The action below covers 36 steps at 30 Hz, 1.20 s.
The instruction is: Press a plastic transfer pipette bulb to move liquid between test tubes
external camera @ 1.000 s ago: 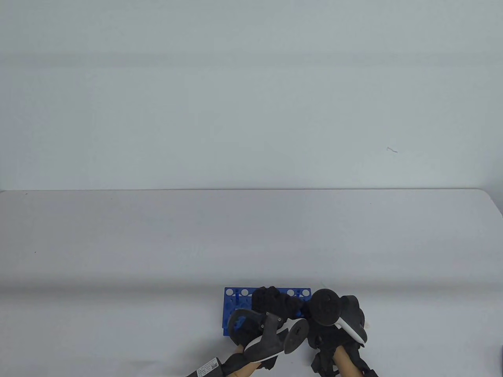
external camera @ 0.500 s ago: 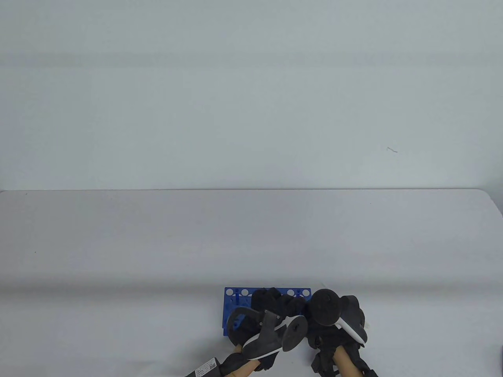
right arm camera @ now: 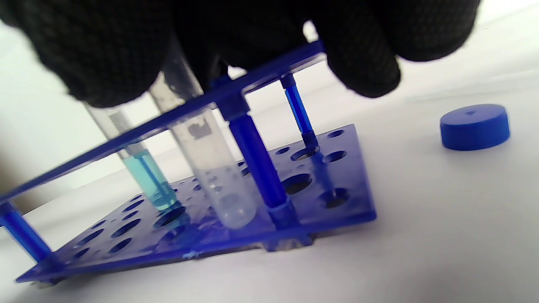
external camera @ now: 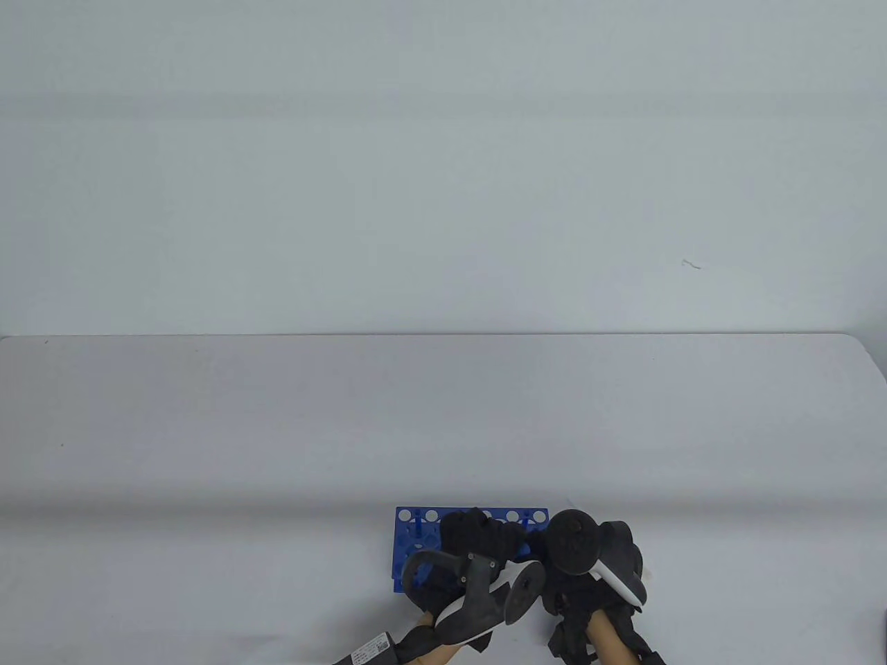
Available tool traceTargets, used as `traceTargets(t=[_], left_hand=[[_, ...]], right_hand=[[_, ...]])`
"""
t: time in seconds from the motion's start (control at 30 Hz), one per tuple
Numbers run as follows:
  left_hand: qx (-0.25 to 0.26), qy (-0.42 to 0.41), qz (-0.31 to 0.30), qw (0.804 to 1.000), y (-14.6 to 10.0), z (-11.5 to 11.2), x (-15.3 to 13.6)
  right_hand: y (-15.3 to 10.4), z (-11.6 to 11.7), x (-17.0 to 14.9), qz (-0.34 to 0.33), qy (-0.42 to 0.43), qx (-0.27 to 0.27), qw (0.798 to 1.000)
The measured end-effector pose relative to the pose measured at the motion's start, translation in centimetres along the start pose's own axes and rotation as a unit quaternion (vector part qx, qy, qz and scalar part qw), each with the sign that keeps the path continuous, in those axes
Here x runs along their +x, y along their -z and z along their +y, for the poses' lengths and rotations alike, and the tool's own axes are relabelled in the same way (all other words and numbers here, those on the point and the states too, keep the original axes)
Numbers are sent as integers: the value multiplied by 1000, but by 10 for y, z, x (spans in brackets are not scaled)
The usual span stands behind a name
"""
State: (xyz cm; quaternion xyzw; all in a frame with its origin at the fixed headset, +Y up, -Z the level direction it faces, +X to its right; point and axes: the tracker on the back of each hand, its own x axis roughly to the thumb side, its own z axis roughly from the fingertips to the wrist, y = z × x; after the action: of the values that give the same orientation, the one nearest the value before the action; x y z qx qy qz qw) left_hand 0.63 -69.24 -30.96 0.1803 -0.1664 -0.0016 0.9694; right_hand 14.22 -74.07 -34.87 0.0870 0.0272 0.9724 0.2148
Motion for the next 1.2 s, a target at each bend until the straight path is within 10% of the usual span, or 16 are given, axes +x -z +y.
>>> traceTargets(t=[0.27, 0.77, 1.2], left_hand=[[-58, 8, -57, 997, 0, 3, 5], [1, -61, 15, 998, 3, 11, -8], [82, -193, 197, 958, -8, 73, -123]], right_hand=[[0, 0, 0, 0, -1, 0, 1000], [0, 0, 0, 1, -2, 0, 1000], [0, 0, 0, 2, -3, 2, 1000]])
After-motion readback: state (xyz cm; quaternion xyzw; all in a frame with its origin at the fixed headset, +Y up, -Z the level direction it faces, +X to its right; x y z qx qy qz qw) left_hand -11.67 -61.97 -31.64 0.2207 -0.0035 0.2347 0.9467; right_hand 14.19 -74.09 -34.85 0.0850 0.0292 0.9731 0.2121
